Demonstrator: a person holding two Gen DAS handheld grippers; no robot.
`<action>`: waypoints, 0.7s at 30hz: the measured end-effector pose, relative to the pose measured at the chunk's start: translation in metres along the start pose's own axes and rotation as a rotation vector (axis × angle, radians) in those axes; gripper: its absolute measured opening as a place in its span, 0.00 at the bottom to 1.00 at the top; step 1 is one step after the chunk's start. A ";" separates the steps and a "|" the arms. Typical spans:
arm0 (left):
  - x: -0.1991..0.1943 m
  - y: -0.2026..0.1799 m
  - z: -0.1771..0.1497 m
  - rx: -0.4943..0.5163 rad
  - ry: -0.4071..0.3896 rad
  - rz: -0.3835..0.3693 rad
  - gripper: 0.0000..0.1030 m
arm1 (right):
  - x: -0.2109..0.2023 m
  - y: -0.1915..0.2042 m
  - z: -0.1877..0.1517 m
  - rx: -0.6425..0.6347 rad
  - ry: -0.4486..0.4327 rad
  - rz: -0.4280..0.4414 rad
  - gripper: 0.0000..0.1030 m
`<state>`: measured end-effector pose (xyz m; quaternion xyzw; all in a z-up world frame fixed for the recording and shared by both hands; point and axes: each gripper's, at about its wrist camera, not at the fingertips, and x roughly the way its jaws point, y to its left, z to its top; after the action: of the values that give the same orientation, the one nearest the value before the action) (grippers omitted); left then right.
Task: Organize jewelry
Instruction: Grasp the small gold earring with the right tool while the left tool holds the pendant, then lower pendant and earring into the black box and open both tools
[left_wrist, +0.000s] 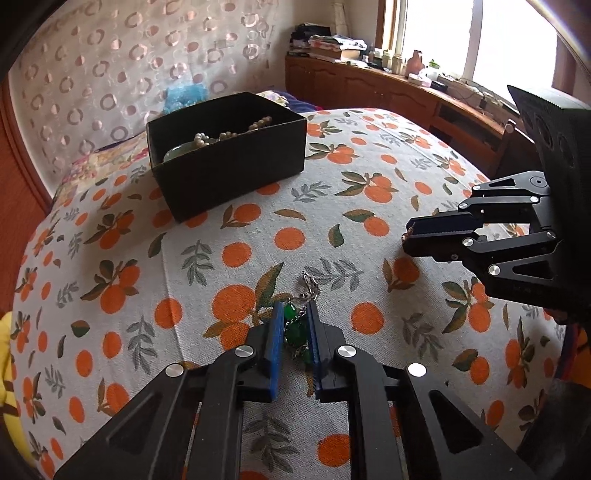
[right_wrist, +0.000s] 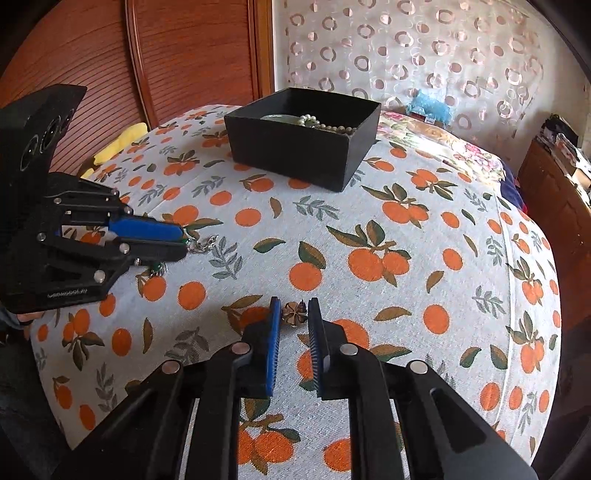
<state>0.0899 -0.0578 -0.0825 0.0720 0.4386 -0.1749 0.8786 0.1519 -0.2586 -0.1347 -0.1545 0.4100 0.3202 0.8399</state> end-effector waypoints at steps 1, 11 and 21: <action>-0.001 0.001 0.001 -0.003 -0.002 -0.003 0.08 | 0.000 0.000 0.000 -0.001 0.000 -0.001 0.16; -0.011 0.035 0.017 -0.091 -0.037 -0.004 0.01 | -0.001 -0.004 0.013 -0.001 -0.028 0.004 0.16; -0.034 0.053 0.052 -0.100 -0.124 0.005 0.01 | -0.003 -0.010 0.041 0.001 -0.089 0.011 0.16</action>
<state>0.1298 -0.0155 -0.0254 0.0178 0.3912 -0.1548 0.9070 0.1816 -0.2461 -0.1077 -0.1373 0.3734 0.3309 0.8557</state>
